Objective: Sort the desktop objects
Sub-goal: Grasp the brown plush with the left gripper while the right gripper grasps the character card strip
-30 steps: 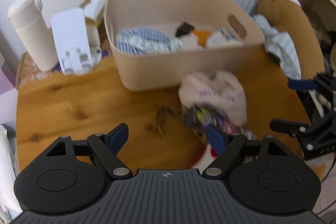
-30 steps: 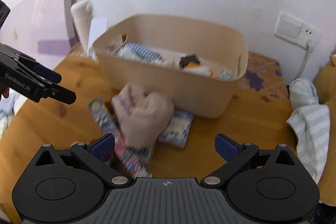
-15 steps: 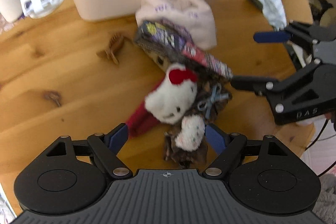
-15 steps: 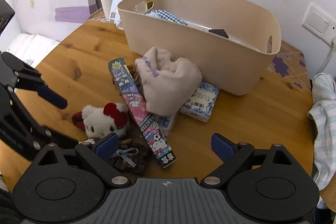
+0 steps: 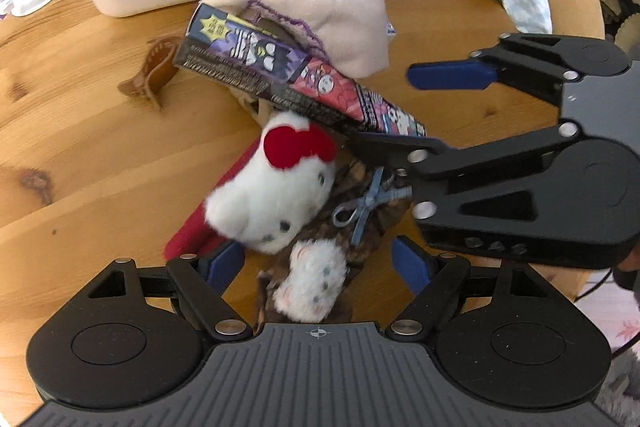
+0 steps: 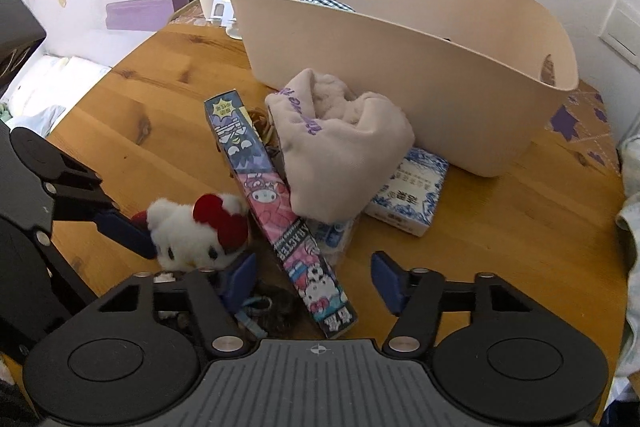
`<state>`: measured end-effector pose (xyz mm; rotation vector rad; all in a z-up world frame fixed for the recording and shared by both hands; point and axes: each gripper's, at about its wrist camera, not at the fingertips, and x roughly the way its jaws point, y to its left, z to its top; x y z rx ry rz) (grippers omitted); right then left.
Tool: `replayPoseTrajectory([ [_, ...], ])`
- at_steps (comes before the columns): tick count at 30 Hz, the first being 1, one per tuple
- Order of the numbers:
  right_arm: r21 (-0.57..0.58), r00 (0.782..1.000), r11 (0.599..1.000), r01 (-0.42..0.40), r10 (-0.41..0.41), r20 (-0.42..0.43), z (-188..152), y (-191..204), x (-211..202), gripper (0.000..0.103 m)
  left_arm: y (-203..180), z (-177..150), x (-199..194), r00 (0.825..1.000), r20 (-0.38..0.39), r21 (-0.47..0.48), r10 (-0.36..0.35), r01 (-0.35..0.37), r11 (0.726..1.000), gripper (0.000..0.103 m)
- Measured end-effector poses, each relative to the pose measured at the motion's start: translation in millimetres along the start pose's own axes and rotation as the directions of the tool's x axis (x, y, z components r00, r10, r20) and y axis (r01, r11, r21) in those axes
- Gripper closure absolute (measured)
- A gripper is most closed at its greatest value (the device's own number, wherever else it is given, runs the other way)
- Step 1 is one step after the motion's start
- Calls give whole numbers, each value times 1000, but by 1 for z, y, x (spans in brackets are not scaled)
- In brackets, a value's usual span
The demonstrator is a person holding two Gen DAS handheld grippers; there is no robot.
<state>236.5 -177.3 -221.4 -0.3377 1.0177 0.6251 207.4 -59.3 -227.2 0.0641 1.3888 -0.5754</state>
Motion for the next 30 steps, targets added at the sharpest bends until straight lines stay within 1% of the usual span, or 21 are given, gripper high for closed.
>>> replayPoseTrajectory([
  [1,-4,1000,1000,-8,8,-5,1,0,2,44,0,1,2,1000,-2,0,3,-3,1000,21],
  [3,-4,1000,1000,-24,24,-17,2,-2,7,54,1,5,5,1000,-10,-5,6,-6,1000,21],
  [4,1,999,1000,-31,31,-21,2,-4,9,57,2,5,6,1000,-12,-10,2,-3,1000,21],
  [7,24,998,999,-49,49,-26,1,-7,13,61,4,7,8,1000,-9,-16,-5,5,1000,23],
  [8,30,998,998,-54,54,-26,0,-8,14,64,4,7,9,1000,-10,-14,-4,4,1000,24],
  [10,35,998,997,-63,64,-29,-1,-9,14,70,2,7,11,1000,-11,-2,-8,8,1000,28],
  [11,44,997,997,-68,69,-28,-2,-11,14,73,2,7,12,999,-17,4,-28,28,1000,35],
  [12,56,997,996,-71,73,-26,-3,-12,13,74,2,7,11,999,-12,12,-42,42,999,46],
  [13,64,997,996,-69,71,-24,-3,-13,12,74,1,7,11,998,-12,18,-54,54,998,49],
  [15,89,998,994,-67,68,-11,-6,-17,7,74,1,7,12,996,-22,17,-82,83,996,60],
  [19,127,997,989,-73,73,6,-11,-22,-3,74,-1,4,10,995,-18,37,-97,98,995,65],
  [24,127,998,990,-59,55,30,-17,-23,-19,76,5,-5,6,995,-6,48,-100,100,994,67],
  [25,128,998,990,-54,50,36,-17,-22,-21,76,4,-6,5,995,-5,48,-101,101,994,69],
  [26,131,998,990,-48,43,42,-18,-23,-24,76,5,-7,3,994,-5,48,-110,110,993,73],
  [28,139,998,990,-35,28,52,-20,-23,-30,78,5,-9,0,993,-1,46,-121,121,992,74],
  [29,153,998,988,-26,18,57,-21,-24,-33,81,5,-10,-2,993,3,52,-118,118,992,74],
  [30,165,998,986,-23,13,62,-23,-25,-36,81,5,-12,-4,993,7,58,-116,116,992,74],
])
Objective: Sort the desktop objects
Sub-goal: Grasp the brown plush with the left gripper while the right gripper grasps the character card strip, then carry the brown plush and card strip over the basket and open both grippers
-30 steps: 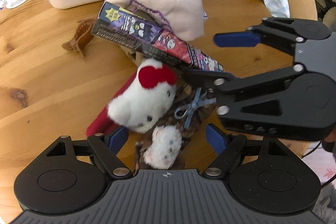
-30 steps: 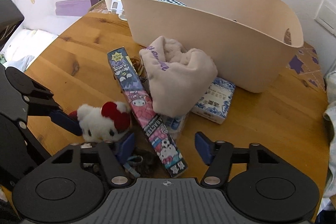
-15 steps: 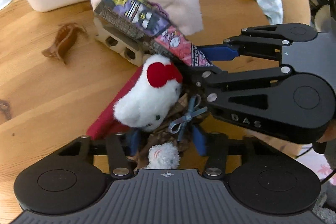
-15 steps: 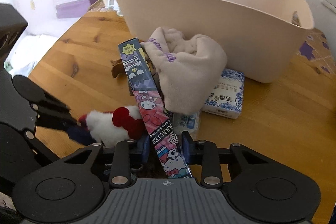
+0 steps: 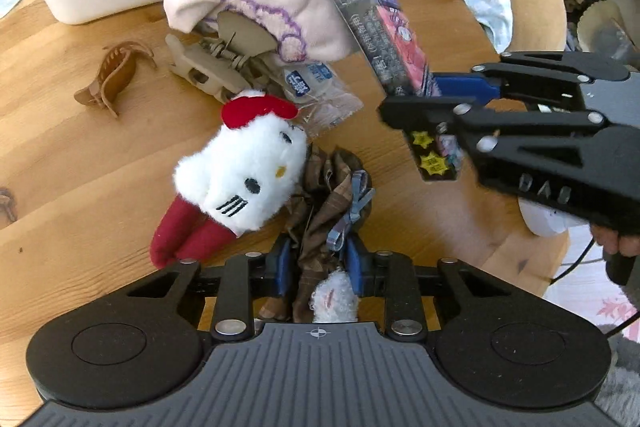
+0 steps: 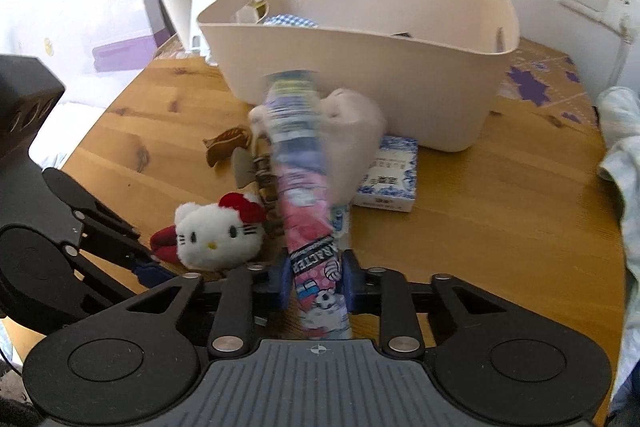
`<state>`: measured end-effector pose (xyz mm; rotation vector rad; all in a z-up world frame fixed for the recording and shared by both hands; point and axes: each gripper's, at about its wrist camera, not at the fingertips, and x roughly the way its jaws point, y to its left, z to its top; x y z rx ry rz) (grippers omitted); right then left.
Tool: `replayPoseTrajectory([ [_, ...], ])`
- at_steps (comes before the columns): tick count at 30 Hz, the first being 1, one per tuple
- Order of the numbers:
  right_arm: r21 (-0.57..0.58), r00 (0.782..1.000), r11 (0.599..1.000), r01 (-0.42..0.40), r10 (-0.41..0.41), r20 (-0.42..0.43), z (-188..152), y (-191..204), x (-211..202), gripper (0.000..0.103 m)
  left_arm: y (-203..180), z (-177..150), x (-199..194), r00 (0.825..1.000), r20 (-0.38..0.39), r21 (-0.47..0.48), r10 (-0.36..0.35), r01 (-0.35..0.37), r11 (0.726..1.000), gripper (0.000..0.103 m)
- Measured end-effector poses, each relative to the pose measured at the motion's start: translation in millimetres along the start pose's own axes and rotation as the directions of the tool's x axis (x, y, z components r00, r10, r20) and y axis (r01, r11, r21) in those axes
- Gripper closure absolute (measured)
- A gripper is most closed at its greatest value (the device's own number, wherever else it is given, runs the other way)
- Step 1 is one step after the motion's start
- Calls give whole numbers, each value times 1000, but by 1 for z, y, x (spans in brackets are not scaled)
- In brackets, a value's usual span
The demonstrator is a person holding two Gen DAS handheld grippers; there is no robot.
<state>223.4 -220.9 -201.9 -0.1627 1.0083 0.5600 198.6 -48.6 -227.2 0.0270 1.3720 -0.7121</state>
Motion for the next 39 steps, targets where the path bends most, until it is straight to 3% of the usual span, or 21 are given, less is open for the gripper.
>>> replayPoseTrajectory([
  [6,37,999,999,31,-32,14,-8,-8,-11,81,5,-10,-7,1000,2,-1,7,-7,1000,74],
  [12,66,996,997,51,-56,66,-10,-10,-31,81,4,-15,-21,999,36,-7,-28,29,1000,74],
  [22,97,979,990,98,-113,168,3,-19,-67,81,17,0,-83,977,212,-41,-22,31,999,74],
  [31,148,958,983,106,-141,249,27,-31,-85,81,40,36,-143,926,375,-67,51,-28,997,74],
  [39,160,936,983,95,-143,322,64,-31,-94,81,32,78,-181,871,483,-36,90,-83,996,74],
])
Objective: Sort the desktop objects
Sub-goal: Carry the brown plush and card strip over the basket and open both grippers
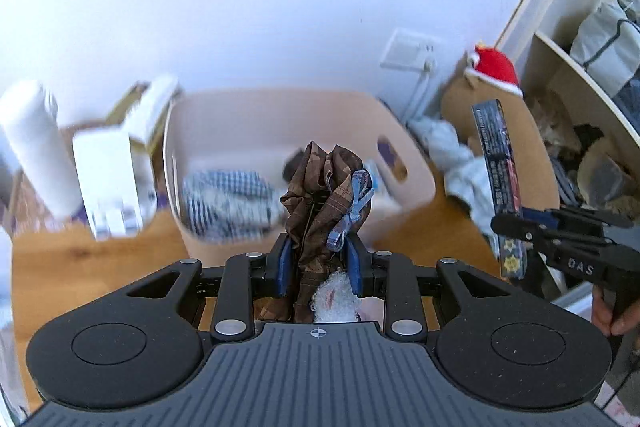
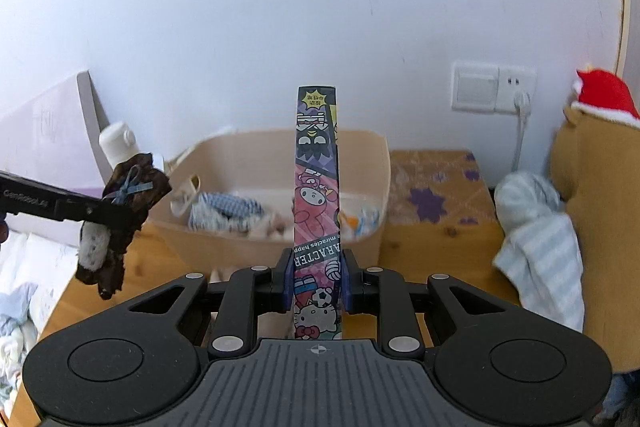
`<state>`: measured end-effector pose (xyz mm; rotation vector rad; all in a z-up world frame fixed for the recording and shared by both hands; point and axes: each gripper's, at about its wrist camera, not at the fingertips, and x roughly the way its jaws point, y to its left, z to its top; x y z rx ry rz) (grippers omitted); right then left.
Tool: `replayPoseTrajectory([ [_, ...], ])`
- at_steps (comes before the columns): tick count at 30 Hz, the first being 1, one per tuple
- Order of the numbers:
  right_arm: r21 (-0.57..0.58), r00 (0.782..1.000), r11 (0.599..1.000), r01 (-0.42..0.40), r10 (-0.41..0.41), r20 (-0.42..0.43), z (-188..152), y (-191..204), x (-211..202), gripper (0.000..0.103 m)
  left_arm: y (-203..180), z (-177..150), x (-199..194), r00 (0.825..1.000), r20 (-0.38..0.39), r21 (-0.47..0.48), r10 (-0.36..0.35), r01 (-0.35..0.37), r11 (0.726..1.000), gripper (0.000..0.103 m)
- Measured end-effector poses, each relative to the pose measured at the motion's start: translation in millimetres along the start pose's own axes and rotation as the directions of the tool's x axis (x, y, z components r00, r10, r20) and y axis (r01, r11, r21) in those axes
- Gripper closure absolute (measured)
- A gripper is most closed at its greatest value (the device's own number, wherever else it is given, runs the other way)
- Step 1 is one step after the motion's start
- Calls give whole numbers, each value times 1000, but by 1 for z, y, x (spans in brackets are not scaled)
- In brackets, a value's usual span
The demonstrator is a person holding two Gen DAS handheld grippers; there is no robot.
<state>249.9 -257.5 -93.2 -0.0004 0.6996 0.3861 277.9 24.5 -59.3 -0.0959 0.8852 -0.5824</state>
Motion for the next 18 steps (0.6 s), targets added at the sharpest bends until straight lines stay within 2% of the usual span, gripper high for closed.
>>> replayPoseTrajectory([
  [8,11,998,1000,5,-6,61,42,0,10,81,-12,47,4,996,90,1,-7,7,1000,74],
  [13,38,996,999,23,-26,90,56,-4,21,81,-14,59,17,995,100,-56,-32,37,998,74],
  [18,82,997,997,12,-19,75,59,-7,38,81,-11,61,40,996,85,-106,14,-5,994,74],
])
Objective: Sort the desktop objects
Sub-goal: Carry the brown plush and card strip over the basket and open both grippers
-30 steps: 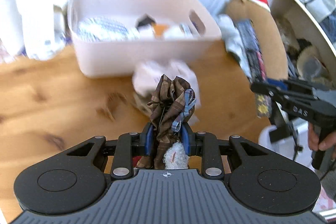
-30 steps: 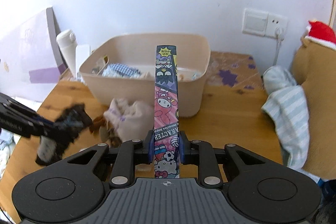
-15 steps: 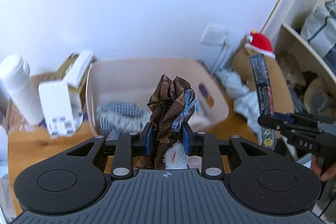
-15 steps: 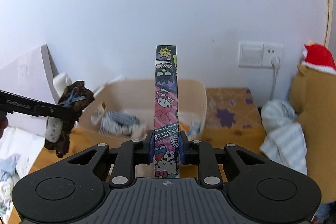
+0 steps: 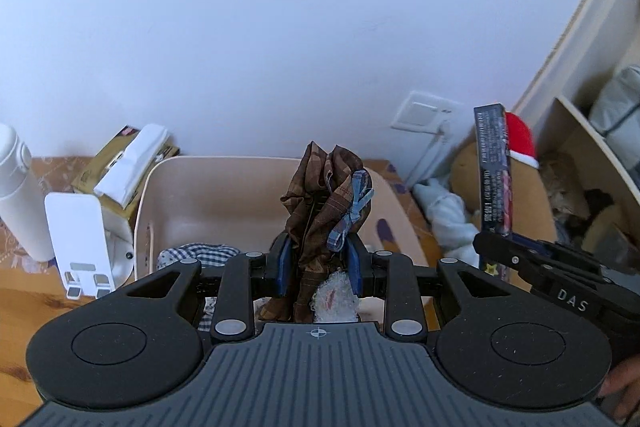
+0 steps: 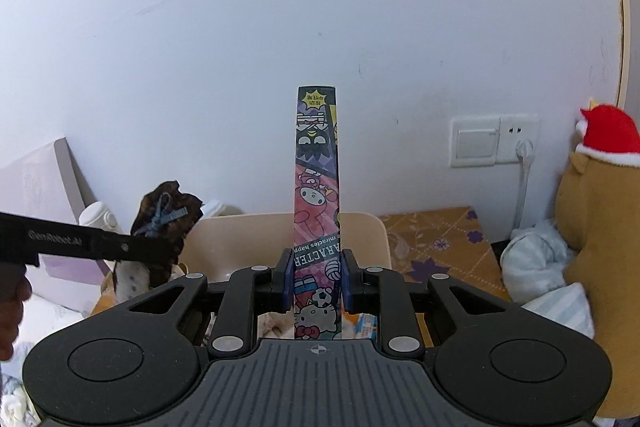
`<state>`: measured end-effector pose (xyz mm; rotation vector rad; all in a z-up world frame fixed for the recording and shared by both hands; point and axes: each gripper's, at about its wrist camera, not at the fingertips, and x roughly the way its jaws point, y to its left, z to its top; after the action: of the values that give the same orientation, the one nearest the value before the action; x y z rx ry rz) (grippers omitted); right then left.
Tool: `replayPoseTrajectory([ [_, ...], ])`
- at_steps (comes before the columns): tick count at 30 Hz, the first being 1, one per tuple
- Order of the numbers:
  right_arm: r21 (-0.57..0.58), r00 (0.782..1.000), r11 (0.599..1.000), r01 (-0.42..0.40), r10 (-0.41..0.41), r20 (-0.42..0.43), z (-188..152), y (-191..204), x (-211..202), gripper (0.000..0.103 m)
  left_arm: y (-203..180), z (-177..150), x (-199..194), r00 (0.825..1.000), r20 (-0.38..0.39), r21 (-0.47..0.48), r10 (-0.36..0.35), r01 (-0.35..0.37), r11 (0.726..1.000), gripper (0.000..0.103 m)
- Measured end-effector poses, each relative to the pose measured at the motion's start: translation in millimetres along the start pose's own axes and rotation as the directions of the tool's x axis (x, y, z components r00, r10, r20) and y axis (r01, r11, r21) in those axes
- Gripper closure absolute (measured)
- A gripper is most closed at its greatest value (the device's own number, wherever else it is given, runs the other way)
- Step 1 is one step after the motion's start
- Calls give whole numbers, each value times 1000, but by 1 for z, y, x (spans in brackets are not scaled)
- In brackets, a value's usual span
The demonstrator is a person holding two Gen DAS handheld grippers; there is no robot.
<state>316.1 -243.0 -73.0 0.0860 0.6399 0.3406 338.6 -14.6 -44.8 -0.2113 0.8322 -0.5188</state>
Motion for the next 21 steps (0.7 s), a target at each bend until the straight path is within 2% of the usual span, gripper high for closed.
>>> replayPoseTrajectory([
  [4,30,1000,1000,-3,4,-18,4,0,23,81,9,2,18,999,-10,-26,41,-41,999,74],
  [9,39,999,999,-9,10,-47,0,4,49,81,25,2,47,992,-66,-40,111,-113,993,74],
  [13,81,996,997,-8,15,-83,-8,-1,70,81,33,-1,61,988,-80,-44,130,-134,990,74],
  [21,38,987,999,5,2,-159,-15,1,96,85,45,-10,86,975,-147,-16,165,-169,985,73],
])
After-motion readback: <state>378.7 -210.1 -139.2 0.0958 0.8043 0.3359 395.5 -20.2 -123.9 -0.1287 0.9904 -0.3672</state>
